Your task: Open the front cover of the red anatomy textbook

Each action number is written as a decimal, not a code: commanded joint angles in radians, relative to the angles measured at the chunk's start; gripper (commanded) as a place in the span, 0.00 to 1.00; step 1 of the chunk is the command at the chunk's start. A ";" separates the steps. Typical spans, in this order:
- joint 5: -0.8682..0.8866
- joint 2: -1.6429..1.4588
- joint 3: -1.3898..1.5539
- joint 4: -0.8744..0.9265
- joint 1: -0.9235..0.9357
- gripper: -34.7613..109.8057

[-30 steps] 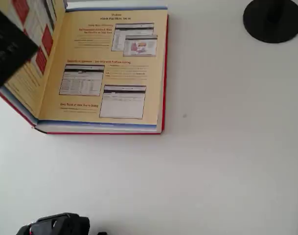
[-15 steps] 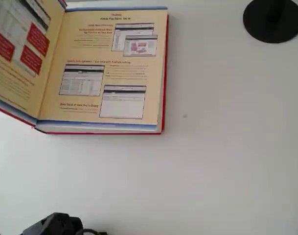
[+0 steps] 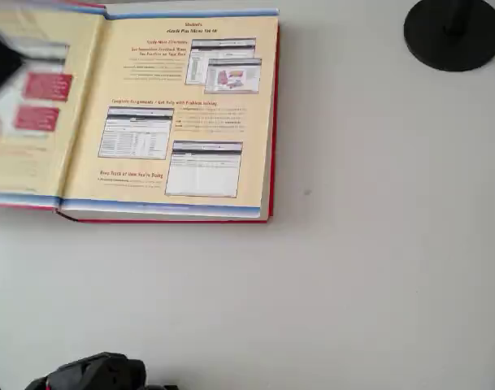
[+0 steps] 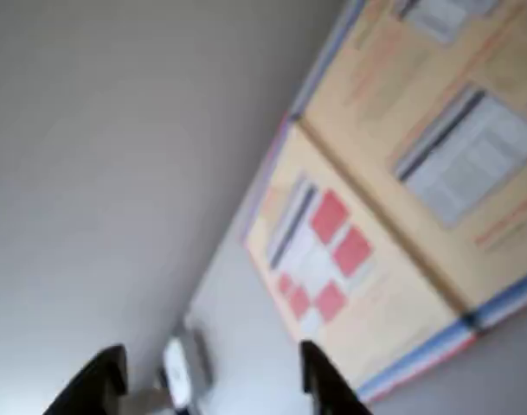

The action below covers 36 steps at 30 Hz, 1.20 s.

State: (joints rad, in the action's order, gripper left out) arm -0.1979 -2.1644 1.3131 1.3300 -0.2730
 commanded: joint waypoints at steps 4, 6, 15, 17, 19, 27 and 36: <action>0.094 -0.094 -0.037 0.129 0.327 0.40; 0.094 -0.132 0.015 0.149 0.374 0.38; 0.094 -0.497 0.569 0.058 0.420 0.24; 0.091 -0.558 0.693 0.038 0.420 0.24; 0.092 -0.627 0.827 0.003 0.431 0.24; 0.064 -0.888 1.272 -0.083 0.430 0.24; 0.015 -1.123 1.598 -0.051 0.454 0.24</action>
State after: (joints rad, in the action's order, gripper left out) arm -0.1687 -3.2367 2.8287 1.2824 0.1611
